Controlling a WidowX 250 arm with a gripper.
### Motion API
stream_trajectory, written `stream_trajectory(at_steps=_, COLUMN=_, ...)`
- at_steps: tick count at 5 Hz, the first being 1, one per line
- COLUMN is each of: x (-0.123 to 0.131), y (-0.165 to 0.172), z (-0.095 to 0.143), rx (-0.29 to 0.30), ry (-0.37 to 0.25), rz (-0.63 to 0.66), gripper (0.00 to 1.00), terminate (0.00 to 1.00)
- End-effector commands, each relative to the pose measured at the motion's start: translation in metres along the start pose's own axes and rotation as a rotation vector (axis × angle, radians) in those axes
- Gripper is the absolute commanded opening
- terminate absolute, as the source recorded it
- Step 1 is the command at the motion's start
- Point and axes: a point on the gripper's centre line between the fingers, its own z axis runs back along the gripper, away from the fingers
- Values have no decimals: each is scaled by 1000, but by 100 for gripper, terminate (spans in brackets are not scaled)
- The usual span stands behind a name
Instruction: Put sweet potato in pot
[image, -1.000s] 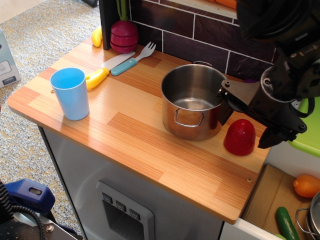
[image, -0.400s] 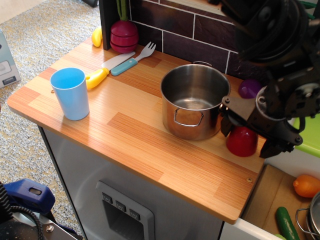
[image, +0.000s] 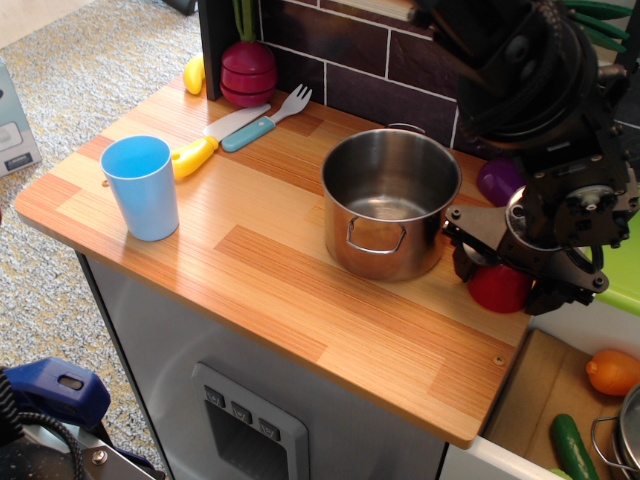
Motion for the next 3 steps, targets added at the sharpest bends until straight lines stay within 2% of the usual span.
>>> stream_trajectory(at_steps=1, x=-1, y=-3, z=10, rx=28, ry=49, rz=14, gripper=0, terminate=0)
stream_trajectory(at_steps=2, x=7, y=-7, z=41, rx=67, ry=103, rz=10, gripper=0, terminate=0)
stream_trajectory(at_steps=3, x=15, y=-3, z=63, rx=137, ry=96, rz=-4, gripper=0, terminate=0)
